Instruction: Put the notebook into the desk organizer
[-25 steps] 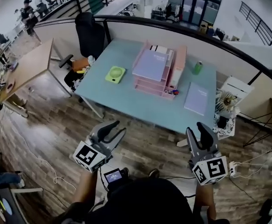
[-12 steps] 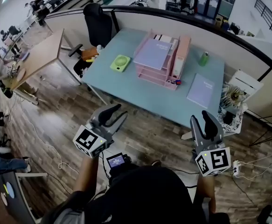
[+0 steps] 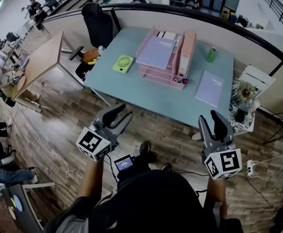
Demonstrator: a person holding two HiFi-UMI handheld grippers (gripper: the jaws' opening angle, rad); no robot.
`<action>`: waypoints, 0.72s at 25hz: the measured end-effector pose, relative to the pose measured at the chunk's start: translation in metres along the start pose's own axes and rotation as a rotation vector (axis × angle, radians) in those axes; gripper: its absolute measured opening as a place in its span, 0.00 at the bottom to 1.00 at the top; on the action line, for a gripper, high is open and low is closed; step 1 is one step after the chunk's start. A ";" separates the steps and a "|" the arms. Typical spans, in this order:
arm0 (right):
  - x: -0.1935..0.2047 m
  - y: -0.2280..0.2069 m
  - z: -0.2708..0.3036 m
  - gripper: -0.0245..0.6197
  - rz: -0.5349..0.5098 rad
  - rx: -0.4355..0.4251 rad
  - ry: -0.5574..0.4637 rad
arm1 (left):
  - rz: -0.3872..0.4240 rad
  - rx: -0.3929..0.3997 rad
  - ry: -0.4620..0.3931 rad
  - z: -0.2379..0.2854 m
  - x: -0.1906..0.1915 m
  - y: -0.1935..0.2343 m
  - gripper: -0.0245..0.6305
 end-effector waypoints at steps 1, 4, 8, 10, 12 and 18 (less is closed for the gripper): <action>0.000 0.000 0.002 0.28 -0.002 0.011 0.001 | 0.002 0.011 -0.001 0.004 0.001 0.004 0.33; -0.003 0.000 0.010 0.28 -0.012 0.056 0.002 | -0.020 0.047 -0.014 0.018 0.004 0.020 0.33; -0.012 0.005 0.019 0.28 -0.028 0.124 0.011 | -0.038 0.101 -0.049 0.039 -0.004 0.045 0.33; -0.016 0.007 0.025 0.28 -0.036 0.160 0.017 | -0.029 0.129 -0.057 0.050 -0.007 0.058 0.33; -0.019 0.010 0.035 0.28 -0.040 0.186 0.021 | -0.027 0.156 -0.071 0.059 -0.007 0.070 0.33; -0.025 0.017 0.062 0.28 -0.068 0.251 0.038 | -0.029 0.209 -0.098 0.082 -0.002 0.107 0.33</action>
Point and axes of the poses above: the fingertips, and each gripper's own axes: z forward along the fingers, y to its left, x out of its underside, the point moved 4 cm from there along -z, backward along the fingers, and after that the axes turned 6 degrees about -x, right-handed, at the moved point
